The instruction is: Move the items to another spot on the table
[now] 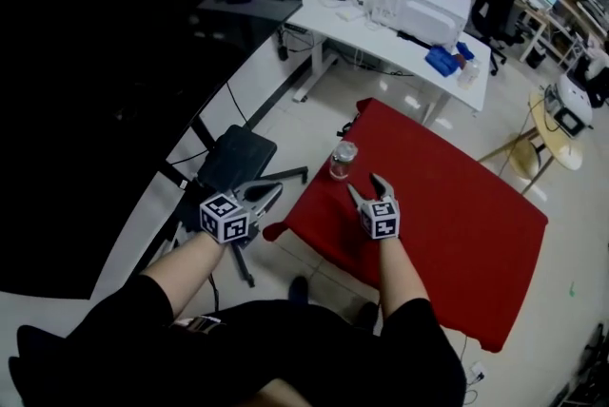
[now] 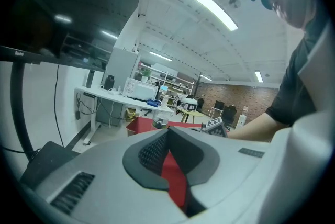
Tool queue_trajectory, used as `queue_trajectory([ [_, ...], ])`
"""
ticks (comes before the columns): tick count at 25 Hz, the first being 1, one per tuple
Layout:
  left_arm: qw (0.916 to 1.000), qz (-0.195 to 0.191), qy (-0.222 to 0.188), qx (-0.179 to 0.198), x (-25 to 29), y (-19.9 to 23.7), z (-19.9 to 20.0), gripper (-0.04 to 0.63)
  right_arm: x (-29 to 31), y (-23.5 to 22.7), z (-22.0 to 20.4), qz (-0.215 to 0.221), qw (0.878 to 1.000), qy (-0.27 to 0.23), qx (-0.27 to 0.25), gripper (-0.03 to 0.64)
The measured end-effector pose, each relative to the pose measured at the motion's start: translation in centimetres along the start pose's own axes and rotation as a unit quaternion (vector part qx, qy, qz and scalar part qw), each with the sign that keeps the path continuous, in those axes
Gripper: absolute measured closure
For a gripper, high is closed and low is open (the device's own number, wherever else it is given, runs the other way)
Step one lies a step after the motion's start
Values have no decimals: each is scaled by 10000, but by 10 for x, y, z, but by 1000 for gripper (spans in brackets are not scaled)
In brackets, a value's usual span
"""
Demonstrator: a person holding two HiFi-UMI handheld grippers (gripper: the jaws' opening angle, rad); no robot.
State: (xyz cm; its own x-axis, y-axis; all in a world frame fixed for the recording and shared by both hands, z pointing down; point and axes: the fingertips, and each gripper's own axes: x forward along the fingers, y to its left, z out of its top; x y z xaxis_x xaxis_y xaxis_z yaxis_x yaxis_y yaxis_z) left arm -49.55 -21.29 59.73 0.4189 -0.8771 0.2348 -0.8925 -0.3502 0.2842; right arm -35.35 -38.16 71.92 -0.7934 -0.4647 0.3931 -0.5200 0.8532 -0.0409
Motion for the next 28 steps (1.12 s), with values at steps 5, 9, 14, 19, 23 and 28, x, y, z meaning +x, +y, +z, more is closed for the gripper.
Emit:
queue_trajectory([
  [5,9997,-181,-92,117,22,-28,21,595,-73,-47,28,-507,9982,-281,142,617],
  [9,9984,-445,-177,295,47,-87,35,595,-152,-56,53,-468,9967,-626,212,617],
  [14,9943,-784,-377,614,74,-203,59,595,-295,-67,73,-546,9945,-880,139,617],
  [19,9916,-1019,-555,580,88,-351,56,595,-464,-77,67,-763,9921,-956,272,617],
  [23,9852,-1386,-638,776,92,-472,57,595,-583,-65,66,-752,9918,-1008,225,617],
  [28,9779,-1788,-596,902,72,-573,46,595,-674,-19,49,-518,9935,-1007,120,617],
])
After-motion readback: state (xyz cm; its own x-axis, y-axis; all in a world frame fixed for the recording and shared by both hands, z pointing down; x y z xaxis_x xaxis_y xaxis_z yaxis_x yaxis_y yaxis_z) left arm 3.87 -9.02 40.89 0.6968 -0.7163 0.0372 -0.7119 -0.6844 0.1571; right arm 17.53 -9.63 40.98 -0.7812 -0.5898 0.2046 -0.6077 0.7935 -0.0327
